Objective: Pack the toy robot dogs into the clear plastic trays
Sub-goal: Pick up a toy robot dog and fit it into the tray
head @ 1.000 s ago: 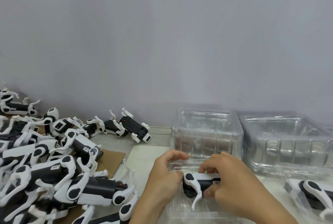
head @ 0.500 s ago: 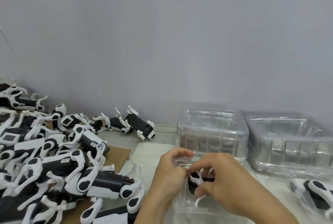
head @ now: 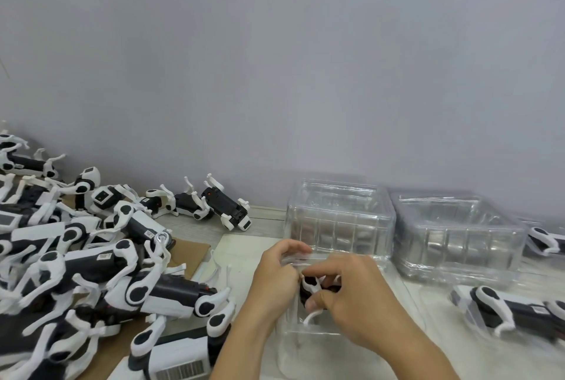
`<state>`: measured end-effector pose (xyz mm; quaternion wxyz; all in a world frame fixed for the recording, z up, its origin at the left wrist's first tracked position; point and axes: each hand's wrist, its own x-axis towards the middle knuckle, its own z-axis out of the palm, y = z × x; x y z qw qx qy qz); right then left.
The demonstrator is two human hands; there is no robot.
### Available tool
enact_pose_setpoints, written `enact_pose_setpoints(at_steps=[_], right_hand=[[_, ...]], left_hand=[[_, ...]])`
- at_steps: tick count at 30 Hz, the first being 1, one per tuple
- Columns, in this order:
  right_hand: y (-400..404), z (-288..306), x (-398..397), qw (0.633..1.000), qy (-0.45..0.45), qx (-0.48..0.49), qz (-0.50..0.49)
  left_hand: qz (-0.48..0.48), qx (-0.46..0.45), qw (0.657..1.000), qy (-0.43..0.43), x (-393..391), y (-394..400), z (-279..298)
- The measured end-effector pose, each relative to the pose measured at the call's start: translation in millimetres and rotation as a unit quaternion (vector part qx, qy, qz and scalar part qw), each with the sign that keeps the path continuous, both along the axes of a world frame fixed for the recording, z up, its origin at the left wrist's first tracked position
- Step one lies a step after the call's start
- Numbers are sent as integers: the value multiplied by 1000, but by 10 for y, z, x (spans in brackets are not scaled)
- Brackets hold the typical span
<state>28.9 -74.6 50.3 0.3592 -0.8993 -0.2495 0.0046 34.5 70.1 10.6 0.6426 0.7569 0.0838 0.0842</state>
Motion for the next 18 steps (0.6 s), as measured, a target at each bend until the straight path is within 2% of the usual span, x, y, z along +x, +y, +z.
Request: enact_pose_setpoints(at_steps=[4,7,12,15,18], right_hand=[[-115,-7,18,999,28,34,22],[-199,-7,2,999,16,31,32],[-478,-41,4,994,-41,32,-95],[-586,-31,-14,991,-17,13,-129],[-623,-57,-30,986,-21,56,-153]], left_hand=[[-16,20,1000,-1,-28,-7,10],[-28,44,999,-5,-59,12,4],[-20,75,997,-16,-102,17,-11],[-15,90,996,-20,-102,11,2],[-20,111,993,-23,-87,14,9]])
